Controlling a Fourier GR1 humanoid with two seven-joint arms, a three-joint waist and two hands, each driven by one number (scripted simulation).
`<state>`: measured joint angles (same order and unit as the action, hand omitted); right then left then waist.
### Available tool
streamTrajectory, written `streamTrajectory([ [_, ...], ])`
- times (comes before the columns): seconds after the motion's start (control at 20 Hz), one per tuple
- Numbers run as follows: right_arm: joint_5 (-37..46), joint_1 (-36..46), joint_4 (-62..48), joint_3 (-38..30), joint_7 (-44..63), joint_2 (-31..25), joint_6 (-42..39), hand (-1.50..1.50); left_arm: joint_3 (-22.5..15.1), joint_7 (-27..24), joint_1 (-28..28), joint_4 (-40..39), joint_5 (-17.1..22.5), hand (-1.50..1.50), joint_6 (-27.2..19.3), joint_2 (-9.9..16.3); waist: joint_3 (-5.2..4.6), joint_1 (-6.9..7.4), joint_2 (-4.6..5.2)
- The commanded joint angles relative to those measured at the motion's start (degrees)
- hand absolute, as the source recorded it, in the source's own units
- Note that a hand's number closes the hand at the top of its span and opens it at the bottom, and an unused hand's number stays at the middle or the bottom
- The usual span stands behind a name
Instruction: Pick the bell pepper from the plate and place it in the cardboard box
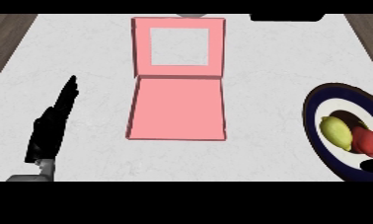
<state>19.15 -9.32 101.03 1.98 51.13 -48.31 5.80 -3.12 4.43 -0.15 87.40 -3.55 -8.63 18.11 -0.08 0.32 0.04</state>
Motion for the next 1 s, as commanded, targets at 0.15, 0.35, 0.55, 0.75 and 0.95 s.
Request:
streamTrajectory([
  [0.15, 5.49, 3.07, -6.8, -0.44, 0.21, 5.41, -3.16, -1.5, -2.41, 0.91, 0.13, 0.94, -5.7, 0.0, -3.17, -4.25, 0.09, -0.28, -0.02],
  [0.35, 9.21, 2.69, -5.75, -1.28, 0.66, 10.12, -4.83, -1.5, 0.72, 2.07, 1.69, 3.43, -3.64, 0.0, 0.3, -3.3, 0.08, -0.28, -0.07],
  [0.55, 8.73, 3.14, -7.66, -5.23, -1.69, 9.35, -8.06, -1.5, 2.06, 3.31, 2.2, 5.3, -3.15, 0.0, 2.05, -2.69, 0.09, -0.3, -0.1],
  [0.75, 12.3, -1.36, -2.85, -5.22, -1.97, 13.11, -7.02, -1.5, 1.8, 1.92, -1.3, 0.32, -5.56, 0.0, 0.7, -5.37, 0.08, -0.68, -0.1],
  [0.95, 14.9, 3.72, -9.34, -7.54, -4.47, 15.69, -7.65, -1.5, 3.93, 3.78, 2.14, 5.82, -3.55, 0.0, 5.1, -3.35, 0.09, -0.28, -0.09],
])
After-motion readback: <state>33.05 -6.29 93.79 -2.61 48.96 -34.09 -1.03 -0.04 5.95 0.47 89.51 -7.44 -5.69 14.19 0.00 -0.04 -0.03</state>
